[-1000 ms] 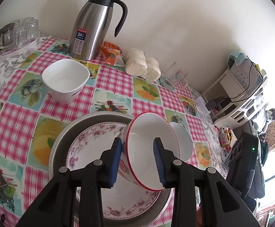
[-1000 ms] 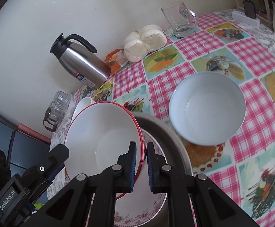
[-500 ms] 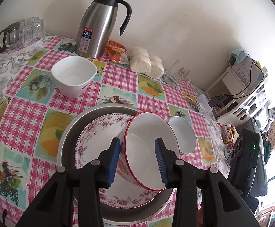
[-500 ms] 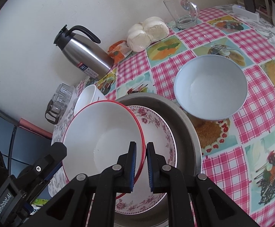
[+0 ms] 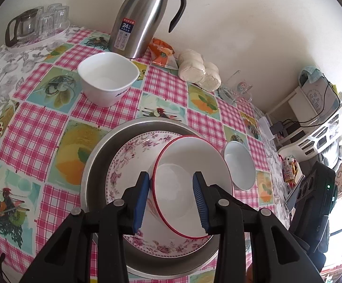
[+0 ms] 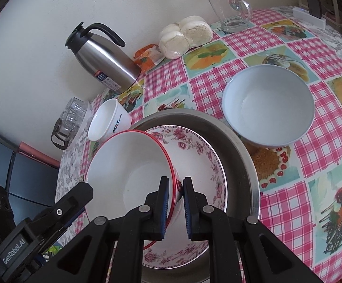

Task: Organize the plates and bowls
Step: 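Lift the strawberry bowl with the right tool over the steel tray, then lower the strawberry bowl onto the pink floral plate with the right tool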

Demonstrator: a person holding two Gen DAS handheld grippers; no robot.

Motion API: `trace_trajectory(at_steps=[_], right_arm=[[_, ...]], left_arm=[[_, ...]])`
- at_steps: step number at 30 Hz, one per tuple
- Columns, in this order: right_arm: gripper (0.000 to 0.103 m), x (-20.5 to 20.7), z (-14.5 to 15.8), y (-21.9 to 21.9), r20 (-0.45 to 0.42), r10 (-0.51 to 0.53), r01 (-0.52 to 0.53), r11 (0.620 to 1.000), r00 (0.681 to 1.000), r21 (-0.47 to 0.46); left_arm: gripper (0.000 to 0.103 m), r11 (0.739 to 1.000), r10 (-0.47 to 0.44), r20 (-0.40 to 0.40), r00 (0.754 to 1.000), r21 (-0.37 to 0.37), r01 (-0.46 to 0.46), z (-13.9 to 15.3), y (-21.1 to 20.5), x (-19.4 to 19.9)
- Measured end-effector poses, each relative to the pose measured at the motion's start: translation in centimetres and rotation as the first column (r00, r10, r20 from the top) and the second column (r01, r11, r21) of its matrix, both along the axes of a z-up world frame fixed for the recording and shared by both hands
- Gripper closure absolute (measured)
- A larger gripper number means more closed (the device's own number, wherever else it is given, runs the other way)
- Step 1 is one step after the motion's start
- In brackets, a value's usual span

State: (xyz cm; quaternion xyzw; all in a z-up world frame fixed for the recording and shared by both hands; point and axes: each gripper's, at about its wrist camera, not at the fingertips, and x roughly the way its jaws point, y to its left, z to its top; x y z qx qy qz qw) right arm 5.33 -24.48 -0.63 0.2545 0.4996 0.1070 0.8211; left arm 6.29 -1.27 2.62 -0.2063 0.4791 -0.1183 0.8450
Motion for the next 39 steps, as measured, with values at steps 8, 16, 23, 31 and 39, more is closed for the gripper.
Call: trace_trajectory(at_steps=[8, 16, 23, 31, 39], right_arm=[[0.087, 0.2, 0.1, 0.5, 0.015, 0.016, -0.016, 1.0, 1.0, 0.0], [0.087, 0.5, -0.5, 0.1, 0.012, 0.008, -0.008, 0.999, 1.0, 0.04], [0.084, 0.6, -0.5, 0.0, 0.015, 0.007, -0.008, 0.998, 1.0, 0.055], [0.084, 0.7, -0.5, 0.0, 0.007, 0.02, -0.021, 0.998, 1.0, 0.052], [0.084, 0.8, -0.6, -0.2, -0.002, 0.02, -0.02, 0.998, 1.0, 0.066]], left_arm=[[0.063, 1.0, 0.022, -0.034, 0.999, -0.007, -0.022, -0.7, 0.6, 0.4], [0.062, 1.0, 0.023, -0.032, 0.999, -0.02, -0.023, -0.8, 0.7, 0.6], [0.062, 1.0, 0.022, -0.037, 0.999, -0.017, -0.023, -0.9, 0.5, 0.7], [0.062, 1.0, 0.012, -0.048, 0.999, 0.014, -0.012, -1.0, 0.1, 0.6], [0.059, 1.0, 0.014, -0.068, 0.998, 0.003, -0.014, -1.4, 0.2, 0.7]])
